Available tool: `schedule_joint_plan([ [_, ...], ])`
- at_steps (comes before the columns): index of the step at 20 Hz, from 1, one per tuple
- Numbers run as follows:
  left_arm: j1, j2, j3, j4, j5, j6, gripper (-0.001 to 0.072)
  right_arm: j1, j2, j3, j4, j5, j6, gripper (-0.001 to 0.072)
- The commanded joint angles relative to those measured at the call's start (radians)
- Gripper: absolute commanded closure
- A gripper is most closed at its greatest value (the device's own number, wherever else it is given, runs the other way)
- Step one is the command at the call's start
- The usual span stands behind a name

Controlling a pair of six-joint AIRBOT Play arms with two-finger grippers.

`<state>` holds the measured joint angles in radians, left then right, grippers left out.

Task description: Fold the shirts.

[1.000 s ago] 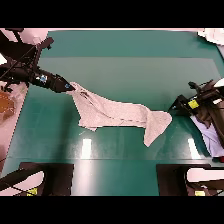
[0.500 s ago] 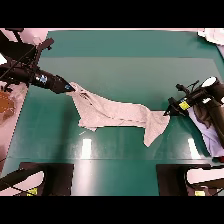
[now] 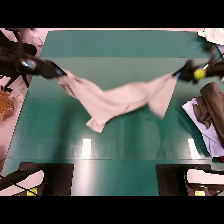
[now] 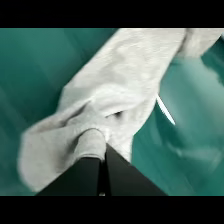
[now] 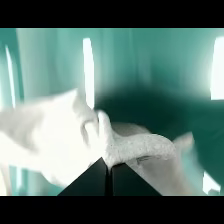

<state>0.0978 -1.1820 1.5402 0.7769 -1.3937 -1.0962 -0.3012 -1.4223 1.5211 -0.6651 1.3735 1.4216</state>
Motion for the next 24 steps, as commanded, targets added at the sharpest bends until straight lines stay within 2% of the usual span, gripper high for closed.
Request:
schedule_joint_plan([
  [1,0.141,0.001,0.267,-0.011,0.021,-0.033,0.0683,-0.101,0.018,0.298,0.072,-0.083,0.043,0.07],
  [3,0.233,0.001,0.383,-0.153,0.016,-0.051,0.0682,-0.164,0.018,0.427,0.073,-0.086,0.055,0.0699],
  [5,0.283,0.001,0.445,-0.352,-0.07,-0.055,0.0683,-0.213,0.029,0.514,0.072,-0.037,0.055,0.0699],
  [6,0.283,0.001,0.468,-0.378,-0.137,-0.067,0.0683,-0.237,0.049,0.525,0.071,-0.003,0.055,0.07],
  [8,0.28,0.001,0.47,-0.359,-0.259,-0.142,0.0683,-0.26,0.111,0.455,0.061,0.094,0.084,0.0699],
  [10,0.28,0.001,0.418,-0.254,-0.369,-0.262,0.0682,-0.261,0.199,0.289,0.063,0.182,0.09,0.0699],
  [12,0.28,0.001,0.311,-0.169,-0.409,-0.348,0.0682,-0.246,0.291,0.098,0.055,0.121,0.087,0.0699],
  [16,0.28,0.001,-0.005,-0.144,-0.41,-0.355,0.0682,-0.188,0.426,-0.307,-0.098,0.066,0.087,0.0699],
  [19,0.28,0.001,-0.261,-0.046,-0.394,-0.355,0.0682,-0.17,0.51,-0.575,-0.15,0.031,0.085,0.0699],
  [24,0.28,0.001,-0.617,-0.001,-0.277,-0.304,0.0682,-0.172,0.589,-0.824,-0.178,0.021,0.09,0.0699],
])
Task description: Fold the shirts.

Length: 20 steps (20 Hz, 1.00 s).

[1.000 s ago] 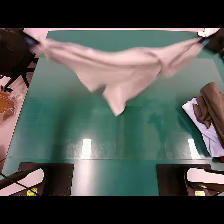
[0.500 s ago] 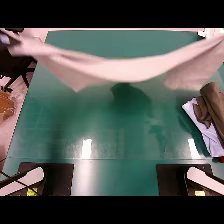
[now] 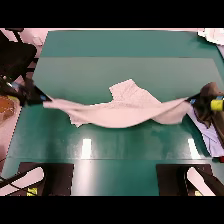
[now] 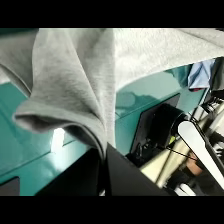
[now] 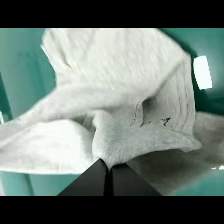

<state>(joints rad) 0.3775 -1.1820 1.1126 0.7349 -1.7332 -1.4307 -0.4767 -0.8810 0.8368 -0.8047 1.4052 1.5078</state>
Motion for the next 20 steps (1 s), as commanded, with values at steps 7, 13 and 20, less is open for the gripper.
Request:
schedule_joint_plan([
  [7,0.0,0.001,-0.328,0.155,0.25,0.051,0.0681,0.004,0.082,-0.188,-0.173,0.019,0.012,0.0698],
  [13,0.0,0.001,-0.327,0.153,0.259,0.08,0.0145,0.004,0.082,-0.187,-0.172,0.016,0.011,0.0162],
  [20,0.046,0.104,-0.18,0.162,0.298,0.096,0.0092,0.003,0.082,-0.013,-0.23,0.008,0.012,0.0062],
])
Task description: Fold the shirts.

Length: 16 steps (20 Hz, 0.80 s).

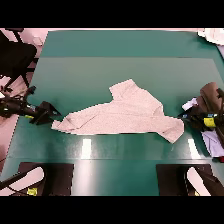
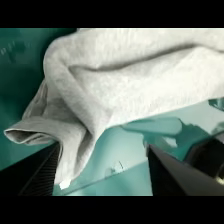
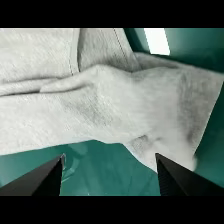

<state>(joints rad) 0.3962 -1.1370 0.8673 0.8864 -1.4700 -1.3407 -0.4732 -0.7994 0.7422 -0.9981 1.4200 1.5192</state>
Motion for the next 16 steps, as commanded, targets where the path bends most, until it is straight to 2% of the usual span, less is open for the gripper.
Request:
schedule_joint_plan([
  [1,0.051,0.107,0.104,0.045,0.055,0.006,0.0092,0.0,-0.008,0.134,-0.052,-0.005,-0.001,0.0062],
  [3,0.084,0.205,0.17,0.171,0.083,0.003,0.0091,0.0,-0.056,0.248,-0.047,0.031,-0.041,0.0062],
  [5,0.085,0.295,0.181,0.276,0.084,0.006,0.0089,0.009,-0.143,0.374,0.011,0.095,-0.133,0.0063],
  [6,0.085,0.331,0.173,0.291,0.069,0.006,0.0023,0.022,-0.195,0.436,0.06,0.109,-0.182,0.0064],
  [8,0.085,0.369,0.136,0.241,0.024,0.007,0.0022,0.052,-0.3,0.537,0.136,0.132,-0.271,0.0065],
  [10,0.085,0.369,0.067,0.153,-0.029,0.06,0.0023,0.107,-0.422,0.629,0.169,0.136,-0.325,0.0066],
  [13,0.085,0.369,-0.108,0.142,-0.072,0.148,0.0023,0.182,-0.605,0.753,0.169,0.136,-0.34,0.0091],
  [16,0.086,0.369,-0.28,0.134,-0.015,0.251,0.0025,0.229,-0.761,0.889,0.208,0.161,-0.354,0.0091],
])
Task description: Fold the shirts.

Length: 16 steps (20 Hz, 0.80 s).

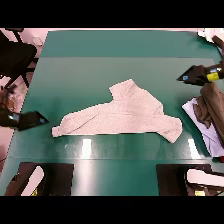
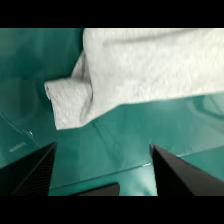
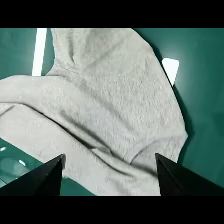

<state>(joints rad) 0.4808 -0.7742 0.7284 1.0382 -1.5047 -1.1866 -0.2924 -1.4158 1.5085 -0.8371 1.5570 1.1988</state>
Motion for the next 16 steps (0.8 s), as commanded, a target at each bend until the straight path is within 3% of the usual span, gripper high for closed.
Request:
schedule_joint_plan([
  [1,0.001,0.005,-0.187,-0.018,0.068,0.103,0.0025,0.055,-0.196,0.173,0.07,0.034,-0.047,0.0091],
  [7,0.001,-0.005,-0.275,-0.061,0.349,0.167,0.0054,0.045,-0.445,0.455,0.085,0.075,-0.019,0.0095],
  [14,0.001,-0.164,-0.274,-0.185,0.391,0.262,0.0056,0.048,-0.568,0.547,0.085,0.097,0.008,0.0096],
  [15,0.001,-0.169,-0.274,-0.187,0.383,0.264,0.0103,0.048,-0.575,0.547,0.085,0.096,0.009,0.0097],
  [16,0.001,-0.169,-0.273,-0.186,0.377,0.271,0.0314,0.048,-0.584,0.547,0.085,0.096,0.01,0.0097],
])
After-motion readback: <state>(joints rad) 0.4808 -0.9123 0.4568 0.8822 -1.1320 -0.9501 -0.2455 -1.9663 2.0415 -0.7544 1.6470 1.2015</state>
